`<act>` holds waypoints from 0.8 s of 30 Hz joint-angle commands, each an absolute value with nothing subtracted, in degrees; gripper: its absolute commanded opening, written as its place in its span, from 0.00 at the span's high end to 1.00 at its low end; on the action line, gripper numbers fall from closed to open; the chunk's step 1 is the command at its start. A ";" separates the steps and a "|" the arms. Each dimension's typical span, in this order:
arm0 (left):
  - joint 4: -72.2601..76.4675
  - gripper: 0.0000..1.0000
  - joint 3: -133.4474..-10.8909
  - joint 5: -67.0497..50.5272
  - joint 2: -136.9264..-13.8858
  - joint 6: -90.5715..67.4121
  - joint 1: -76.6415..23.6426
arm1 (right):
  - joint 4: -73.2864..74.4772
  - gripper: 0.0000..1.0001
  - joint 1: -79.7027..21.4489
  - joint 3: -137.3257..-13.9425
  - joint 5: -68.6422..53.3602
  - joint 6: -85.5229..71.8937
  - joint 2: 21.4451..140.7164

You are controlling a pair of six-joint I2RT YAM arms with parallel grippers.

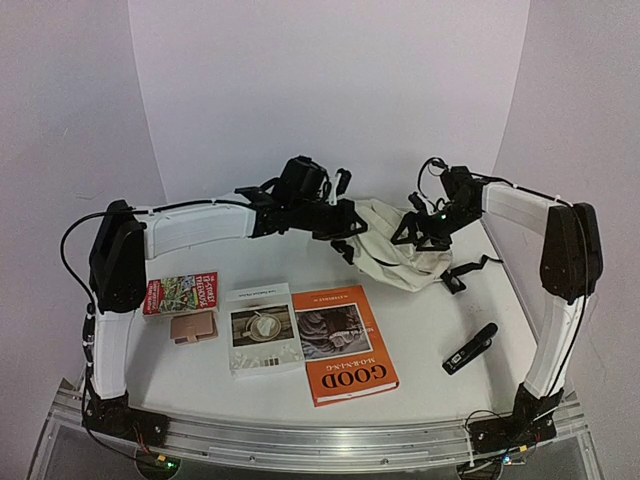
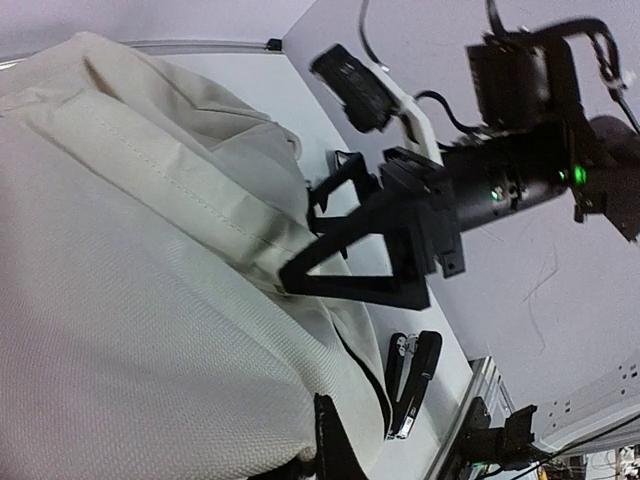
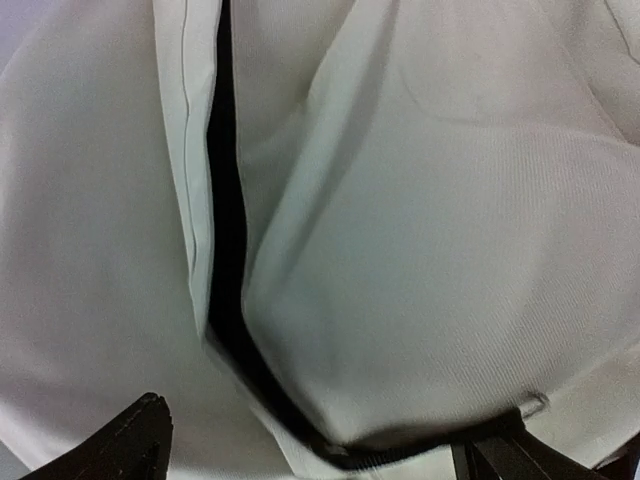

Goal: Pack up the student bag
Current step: Adjust the student bag at the center of the board.

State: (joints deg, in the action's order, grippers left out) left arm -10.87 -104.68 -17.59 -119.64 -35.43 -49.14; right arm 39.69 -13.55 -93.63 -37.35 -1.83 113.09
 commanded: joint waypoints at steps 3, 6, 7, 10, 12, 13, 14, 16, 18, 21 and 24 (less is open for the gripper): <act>-6.34 1.00 -101.78 -12.59 -114.17 -33.11 -56.01 | 38.34 0.04 -14.27 -99.76 -45.25 -4.48 117.46; -6.26 0.99 -100.69 -9.59 -114.81 -33.35 -58.40 | 38.41 0.04 -14.81 -100.86 -45.54 -4.68 117.56; -6.38 0.98 -100.41 -9.46 -115.12 -34.11 -58.73 | 38.44 0.04 -14.79 -100.95 -45.27 -4.84 117.29; -8.24 0.84 -100.06 -9.82 -116.45 -34.97 -59.99 | 38.71 0.03 -14.64 -99.53 -41.91 -3.99 114.43; -10.35 0.66 -100.33 -9.70 -116.85 -33.22 -61.22 | 38.92 0.02 -14.03 -98.17 -39.38 -3.64 111.45; -11.42 0.55 -100.37 -9.73 -116.84 -32.22 -61.83 | 39.29 0.02 -13.72 -97.43 -38.40 -3.60 110.13; -12.93 0.49 -100.45 -9.44 -116.52 -31.41 -62.21 | 39.62 0.02 -13.36 -96.96 -37.24 -3.52 108.98; -14.92 0.36 -99.79 -8.59 -115.31 -31.05 -62.38 | 40.48 0.02 -12.89 -95.67 -34.10 -3.04 106.39; -16.04 0.22 -97.49 -6.04 -112.58 -30.87 -62.07 | 41.42 0.02 -12.81 -93.25 -31.16 -2.08 103.93; -16.29 0.06 -92.91 -4.43 -107.35 -30.93 -59.93 | 42.83 0.02 -12.79 -88.53 -29.02 -1.00 101.06; -15.84 0.03 -87.36 -8.54 -102.57 -32.64 -53.80 | 43.83 0.02 -12.86 -84.09 -30.13 0.61 98.78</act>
